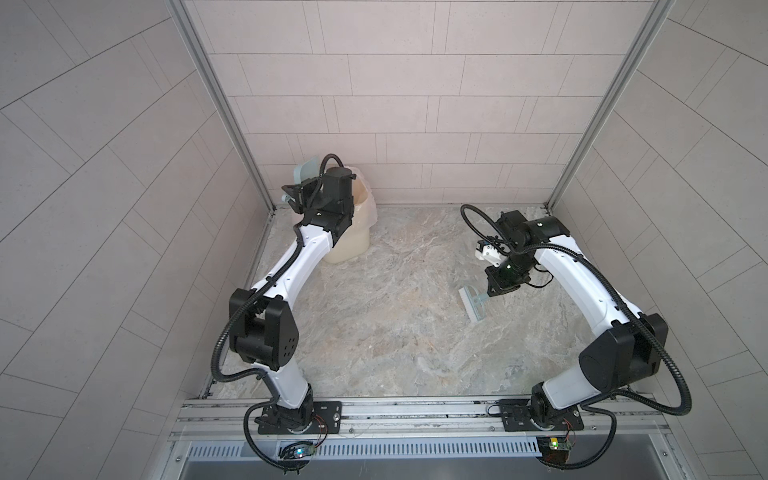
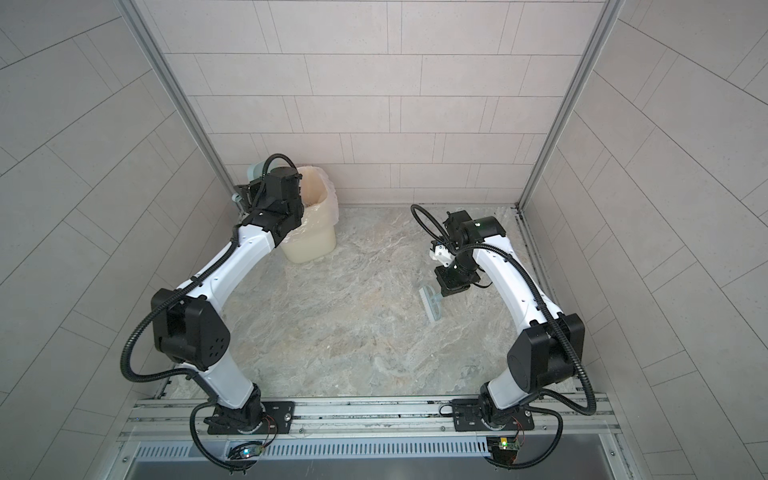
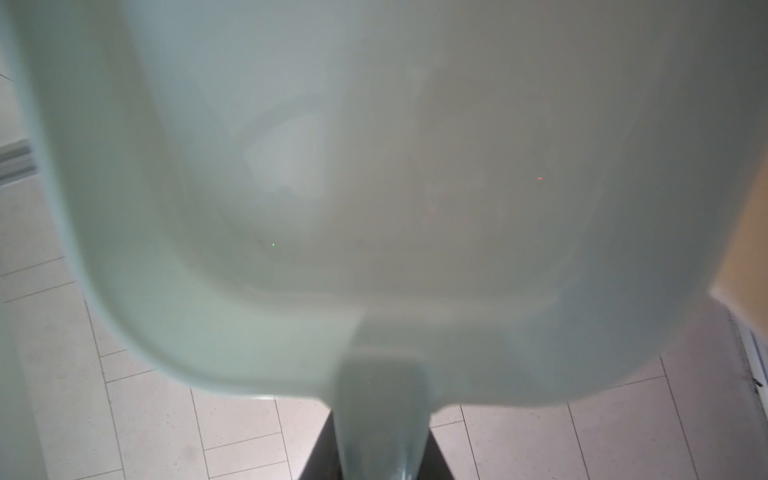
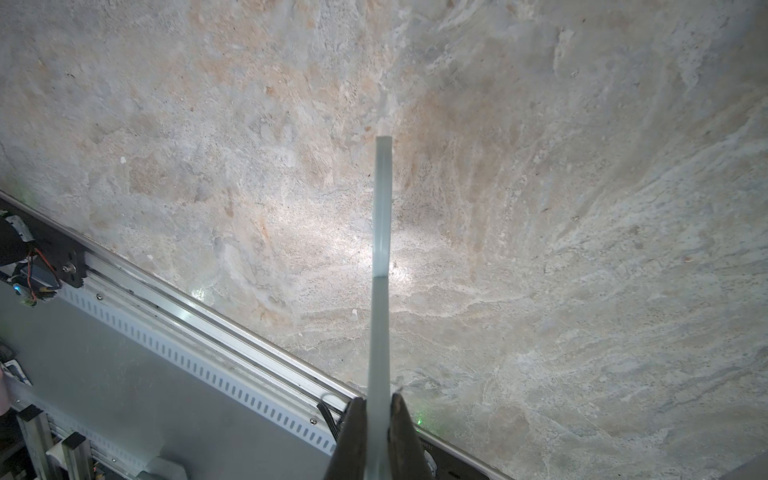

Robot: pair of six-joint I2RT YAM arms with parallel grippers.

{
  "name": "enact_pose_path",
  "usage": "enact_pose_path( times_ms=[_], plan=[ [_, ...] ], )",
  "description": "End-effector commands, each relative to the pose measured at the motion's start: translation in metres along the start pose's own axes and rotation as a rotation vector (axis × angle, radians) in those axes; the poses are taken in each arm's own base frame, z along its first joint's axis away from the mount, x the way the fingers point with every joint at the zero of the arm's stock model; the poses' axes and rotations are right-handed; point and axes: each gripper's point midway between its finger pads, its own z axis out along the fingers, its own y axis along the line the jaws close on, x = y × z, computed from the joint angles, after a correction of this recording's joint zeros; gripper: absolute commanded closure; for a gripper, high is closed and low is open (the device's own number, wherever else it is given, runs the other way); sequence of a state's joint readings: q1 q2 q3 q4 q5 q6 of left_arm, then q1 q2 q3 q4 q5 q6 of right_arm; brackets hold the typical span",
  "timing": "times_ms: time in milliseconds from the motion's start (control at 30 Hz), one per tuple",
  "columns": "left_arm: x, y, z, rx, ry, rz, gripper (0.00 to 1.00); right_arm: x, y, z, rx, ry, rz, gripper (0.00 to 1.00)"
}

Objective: Sweep away the paper scraps from the table
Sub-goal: 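Tip the dustpan over the bin with the left gripper to empty it, then lower the dustpan to the floor with left gripper while right lowers brush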

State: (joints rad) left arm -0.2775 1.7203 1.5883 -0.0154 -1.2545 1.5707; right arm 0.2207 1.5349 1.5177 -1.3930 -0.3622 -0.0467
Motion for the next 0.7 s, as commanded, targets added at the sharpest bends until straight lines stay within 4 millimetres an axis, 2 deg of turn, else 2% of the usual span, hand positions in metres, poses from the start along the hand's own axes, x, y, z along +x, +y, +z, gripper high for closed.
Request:
enact_pose_path(
  times_ms=[0, 233, 333, 500, 667],
  plan=[
    [0.013, 0.029, -0.005, -0.051, 0.005, -0.050, 1.00, 0.002, 0.003, -0.007, -0.006, -0.030, -0.023, 1.00],
    [0.018, 0.036, -0.007, -0.049, -0.003, -0.125, 1.00, 0.001, 0.003, -0.008, -0.010, -0.037, -0.021, 1.00],
    [0.023, 0.038, -0.015, -0.015, -0.032, -0.190, 1.00, 0.000, 0.003, -0.007, -0.013, -0.045, -0.014, 1.00],
    [0.020, 0.036, -0.046, 0.053, -0.151, -0.313, 1.00, -0.002, 0.002, -0.008, -0.015, -0.064, 0.002, 1.00],
    [0.008, 0.007, -0.090, 0.181, -0.291, -0.363, 1.00, -0.010, -0.001, -0.014, -0.032, -0.113, 0.048, 1.00]
  ],
)
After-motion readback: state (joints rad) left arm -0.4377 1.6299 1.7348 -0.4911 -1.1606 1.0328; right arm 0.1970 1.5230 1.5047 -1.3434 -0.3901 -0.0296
